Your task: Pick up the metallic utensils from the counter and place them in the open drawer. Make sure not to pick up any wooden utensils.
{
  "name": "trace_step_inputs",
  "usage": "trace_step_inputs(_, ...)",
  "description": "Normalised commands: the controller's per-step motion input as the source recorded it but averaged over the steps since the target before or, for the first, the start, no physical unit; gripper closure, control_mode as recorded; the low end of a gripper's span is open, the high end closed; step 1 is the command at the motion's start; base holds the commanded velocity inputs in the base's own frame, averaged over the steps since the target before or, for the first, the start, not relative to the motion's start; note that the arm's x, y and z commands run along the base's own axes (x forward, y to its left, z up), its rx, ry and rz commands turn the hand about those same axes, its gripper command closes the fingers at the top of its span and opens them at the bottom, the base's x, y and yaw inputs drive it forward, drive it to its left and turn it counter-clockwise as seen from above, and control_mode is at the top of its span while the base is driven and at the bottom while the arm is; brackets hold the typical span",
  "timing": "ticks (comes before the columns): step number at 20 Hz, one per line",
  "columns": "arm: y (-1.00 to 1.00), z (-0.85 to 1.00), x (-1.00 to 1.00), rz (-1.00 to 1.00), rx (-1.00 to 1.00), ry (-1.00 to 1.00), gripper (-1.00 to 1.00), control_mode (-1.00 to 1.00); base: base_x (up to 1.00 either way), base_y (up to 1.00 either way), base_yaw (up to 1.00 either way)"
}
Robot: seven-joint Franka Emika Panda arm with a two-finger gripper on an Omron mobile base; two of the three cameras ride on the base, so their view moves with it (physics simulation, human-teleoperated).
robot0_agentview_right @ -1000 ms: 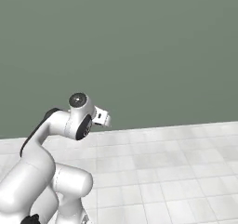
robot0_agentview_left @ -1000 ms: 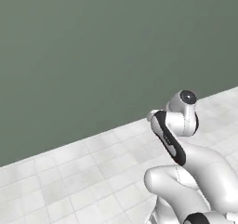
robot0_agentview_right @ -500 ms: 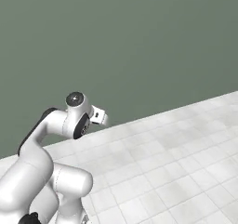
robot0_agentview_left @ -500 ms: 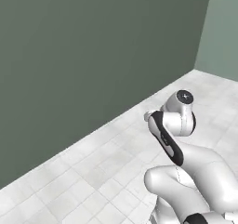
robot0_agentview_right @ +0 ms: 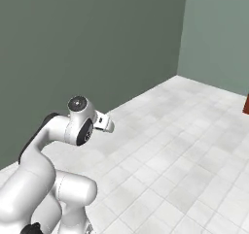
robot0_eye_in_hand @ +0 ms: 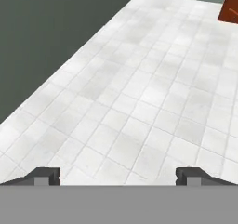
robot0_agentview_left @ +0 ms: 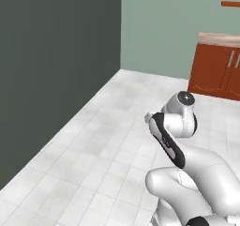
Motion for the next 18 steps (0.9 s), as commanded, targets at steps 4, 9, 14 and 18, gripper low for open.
trace_step_inputs(4, 0.00, 0.00, 0.00, 0.00, 0.00, 0.00, -1.00, 1.00, 0.66, -0.20, -0.63)
trace_step_inputs(9, 0.00, 0.00, 0.00, 0.00, 0.00, 0.00, -1.00, 1.00, 0.76, -0.04, -0.61)
trace_step_inputs(14, 0.00, 0.00, 0.00, 0.00, 0.00, 0.00, -1.00, 1.00, 0.81, 0.00, -0.56)
trace_step_inputs(18, 0.00, 0.00, 0.00, 0.00, 0.00, 0.00, -1.00, 1.00, 0.84, 0.06, -0.55)
